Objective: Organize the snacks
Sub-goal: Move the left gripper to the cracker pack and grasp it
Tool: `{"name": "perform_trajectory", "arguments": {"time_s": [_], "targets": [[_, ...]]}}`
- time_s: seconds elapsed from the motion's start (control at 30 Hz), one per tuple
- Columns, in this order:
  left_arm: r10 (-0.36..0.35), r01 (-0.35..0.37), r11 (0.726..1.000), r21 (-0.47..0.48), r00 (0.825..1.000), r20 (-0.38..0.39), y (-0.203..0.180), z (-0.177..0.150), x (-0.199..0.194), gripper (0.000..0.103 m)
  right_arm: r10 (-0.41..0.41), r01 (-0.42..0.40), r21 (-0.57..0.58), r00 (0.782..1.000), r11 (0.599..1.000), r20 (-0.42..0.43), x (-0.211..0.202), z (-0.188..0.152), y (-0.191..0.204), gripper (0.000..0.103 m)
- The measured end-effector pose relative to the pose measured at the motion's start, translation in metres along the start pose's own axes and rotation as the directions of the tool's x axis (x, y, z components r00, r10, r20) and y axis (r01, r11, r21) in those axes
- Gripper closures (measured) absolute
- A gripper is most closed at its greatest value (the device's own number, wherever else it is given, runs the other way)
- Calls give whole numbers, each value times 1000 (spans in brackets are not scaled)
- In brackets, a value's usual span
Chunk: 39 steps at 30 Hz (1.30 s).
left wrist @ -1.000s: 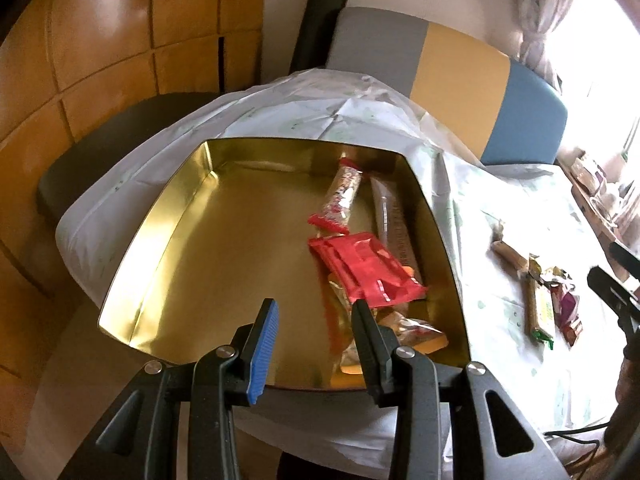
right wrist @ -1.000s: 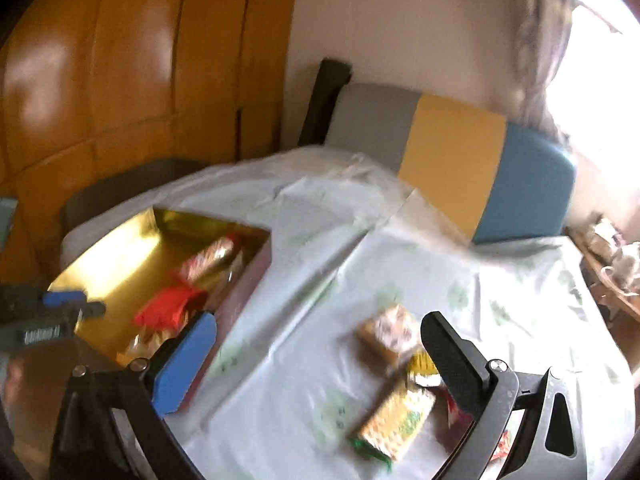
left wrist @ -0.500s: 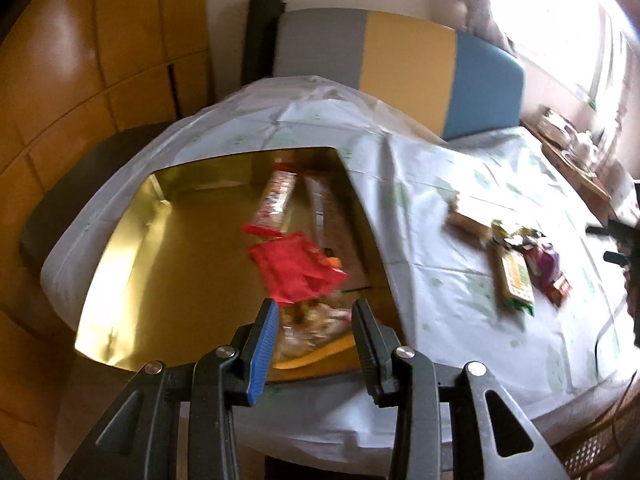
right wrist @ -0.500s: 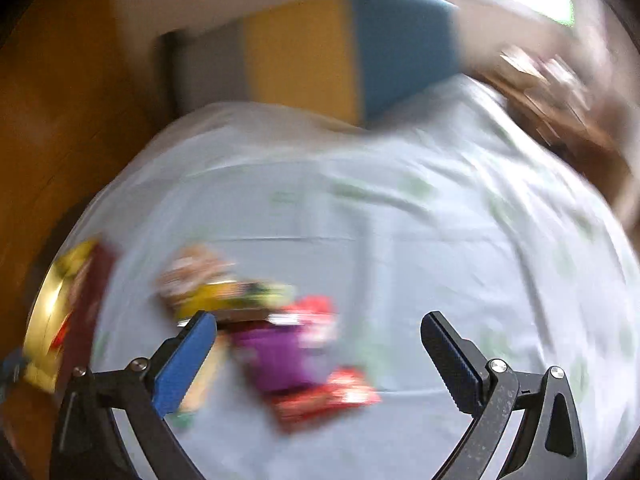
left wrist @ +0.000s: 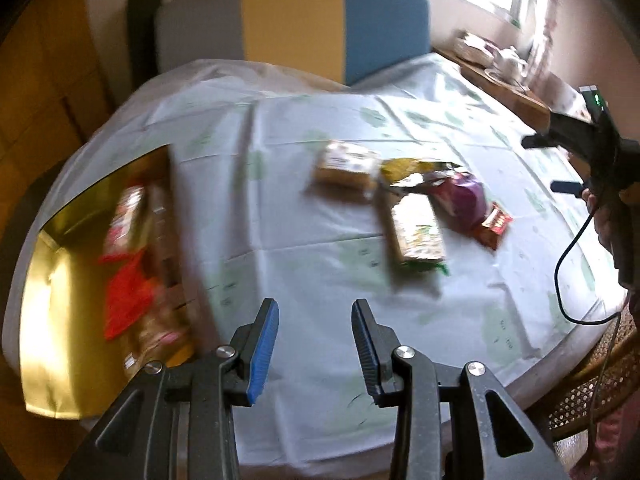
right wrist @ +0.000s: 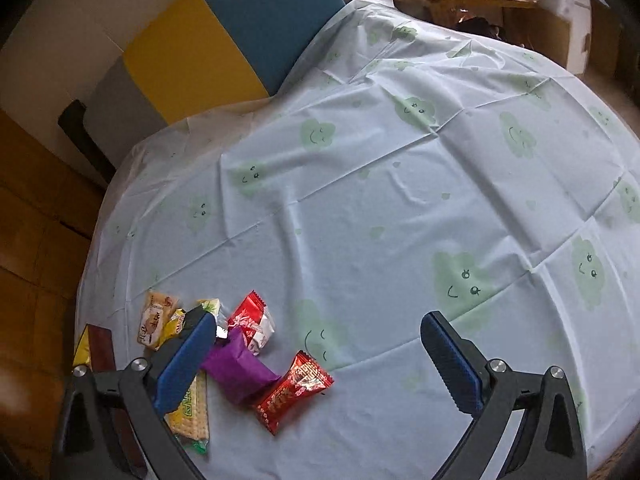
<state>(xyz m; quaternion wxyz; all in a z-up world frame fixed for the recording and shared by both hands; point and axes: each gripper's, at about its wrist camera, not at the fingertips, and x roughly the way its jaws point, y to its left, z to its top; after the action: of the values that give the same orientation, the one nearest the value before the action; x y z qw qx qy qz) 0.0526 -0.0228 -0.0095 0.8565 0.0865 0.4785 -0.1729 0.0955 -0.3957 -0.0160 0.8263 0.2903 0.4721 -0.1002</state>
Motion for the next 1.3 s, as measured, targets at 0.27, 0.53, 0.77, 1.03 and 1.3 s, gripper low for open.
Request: {"name": "perform_trajectory", "arguments": {"time_s": [0.27,0.53,0.77,1.03,1.3], "targets": [[-79,87,988,127,995,-66,-54,44,47,62,12,-12,-43,1000,999,-2,-2,-1,12,0],[-94,112,984,138,987,-133,-79,64,92,31,36,-36,-27,999,999,-6,-3,2,10,0],[-62,84,989,120,982,-177,-82,73,123,31,53,-53,-38,999,998,-6,-3,3,14,0],[-66,77,991,107,993,-99,-80,50,111,56,59,-58,-71,998,996,2,-4,3,19,0],[-75,73,988,139,997,6,-67,5,89,55,51,-63,-201,997,978,-64,9,-10,41,0]]}}
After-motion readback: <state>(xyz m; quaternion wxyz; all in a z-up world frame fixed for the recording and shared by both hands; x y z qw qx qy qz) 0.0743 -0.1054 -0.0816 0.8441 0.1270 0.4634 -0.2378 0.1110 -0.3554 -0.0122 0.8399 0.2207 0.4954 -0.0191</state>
